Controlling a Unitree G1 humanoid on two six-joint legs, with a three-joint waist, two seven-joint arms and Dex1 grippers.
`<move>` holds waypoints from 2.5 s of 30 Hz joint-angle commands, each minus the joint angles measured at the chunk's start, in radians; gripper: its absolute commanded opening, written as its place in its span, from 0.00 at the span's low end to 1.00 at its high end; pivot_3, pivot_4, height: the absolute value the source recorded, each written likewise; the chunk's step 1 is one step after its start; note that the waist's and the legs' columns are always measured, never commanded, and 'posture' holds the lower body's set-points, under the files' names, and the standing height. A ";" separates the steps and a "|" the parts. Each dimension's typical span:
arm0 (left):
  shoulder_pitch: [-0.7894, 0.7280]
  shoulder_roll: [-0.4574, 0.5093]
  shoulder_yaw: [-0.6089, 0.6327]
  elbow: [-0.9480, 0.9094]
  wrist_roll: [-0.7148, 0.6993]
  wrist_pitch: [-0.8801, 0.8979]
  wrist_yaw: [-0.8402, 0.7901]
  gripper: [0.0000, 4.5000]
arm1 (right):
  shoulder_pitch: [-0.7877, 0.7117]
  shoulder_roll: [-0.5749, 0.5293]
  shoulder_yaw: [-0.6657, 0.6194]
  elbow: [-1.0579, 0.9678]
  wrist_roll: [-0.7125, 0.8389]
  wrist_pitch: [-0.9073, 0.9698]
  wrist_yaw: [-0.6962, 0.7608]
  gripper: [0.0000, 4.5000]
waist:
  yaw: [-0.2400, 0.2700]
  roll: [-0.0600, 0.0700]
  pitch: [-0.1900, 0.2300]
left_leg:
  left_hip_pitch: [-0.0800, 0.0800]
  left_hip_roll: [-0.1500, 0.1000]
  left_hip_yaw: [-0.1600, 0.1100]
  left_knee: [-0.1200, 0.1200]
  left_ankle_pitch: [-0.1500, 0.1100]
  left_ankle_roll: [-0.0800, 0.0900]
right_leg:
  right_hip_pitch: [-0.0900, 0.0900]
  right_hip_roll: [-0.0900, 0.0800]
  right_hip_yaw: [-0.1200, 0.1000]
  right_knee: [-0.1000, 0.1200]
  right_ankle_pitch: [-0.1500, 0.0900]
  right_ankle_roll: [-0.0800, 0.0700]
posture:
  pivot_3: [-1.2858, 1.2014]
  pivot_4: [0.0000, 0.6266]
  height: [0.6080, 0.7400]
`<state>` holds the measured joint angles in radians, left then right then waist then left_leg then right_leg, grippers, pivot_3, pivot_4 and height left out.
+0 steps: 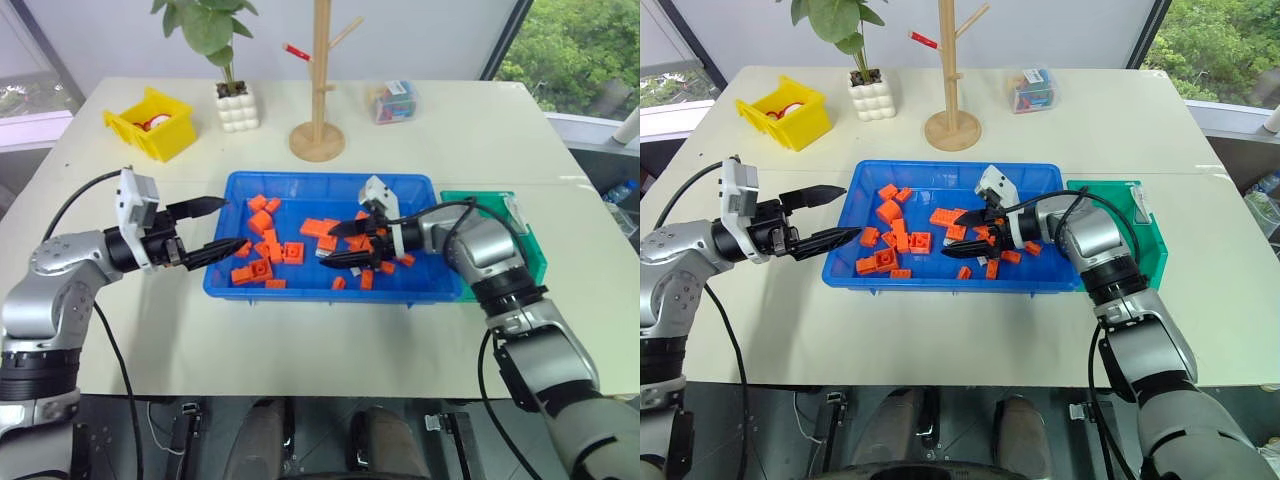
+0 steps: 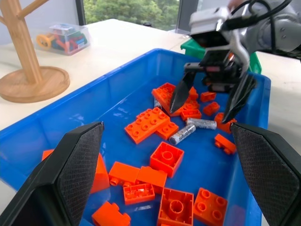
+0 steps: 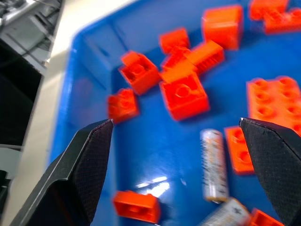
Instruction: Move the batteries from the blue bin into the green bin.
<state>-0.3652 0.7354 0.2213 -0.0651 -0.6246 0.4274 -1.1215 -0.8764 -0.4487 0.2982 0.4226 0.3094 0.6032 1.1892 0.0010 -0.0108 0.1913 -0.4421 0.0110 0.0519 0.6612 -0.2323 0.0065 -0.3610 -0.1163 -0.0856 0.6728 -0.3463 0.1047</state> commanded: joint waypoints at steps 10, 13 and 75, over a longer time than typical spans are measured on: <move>0.012 -0.009 0.035 -0.043 -0.016 -0.026 0.025 1.00 | -0.046 -0.026 0.078 0.027 -0.196 -0.217 0.072 0.98 | -0.015 0.000 0.000 | 0.000 0.000 0.000 0.000 0.000 0.000 | -0.001 0.000 0.000 0.002 0.000 0.000 | 0.52 0.24 1.00; 0.010 -0.013 0.032 -0.043 -0.015 -0.028 0.031 1.00 | -0.046 -0.020 0.083 0.043 -0.227 -0.251 0.070 0.98 | -0.014 0.000 0.000 | 0.000 0.000 0.000 0.000 0.000 0.000 | -0.001 0.000 0.000 0.002 0.000 0.000 | 0.52 0.24 1.00; -0.011 0.001 0.010 -0.052 -0.042 -0.002 0.024 1.00 | -0.242 0.052 -0.069 0.138 -0.276 -0.329 0.022 0.02 | -0.015 0.001 0.000 | -0.001 0.000 0.000 0.000 0.000 -0.001 | -0.003 -0.001 0.001 0.006 0.000 0.000 | 0.52 0.24 1.00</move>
<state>-0.3451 0.7207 0.2207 -0.1151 -0.6458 0.4305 -1.0739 -1.0657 -0.3729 0.2879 0.6533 -0.0112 0.2398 1.2062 -0.0142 -0.0102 0.1916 -0.4429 0.0107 0.0521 0.6611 -0.2320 0.0058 -0.3650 -0.1170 -0.0847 0.6789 -0.3464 0.1046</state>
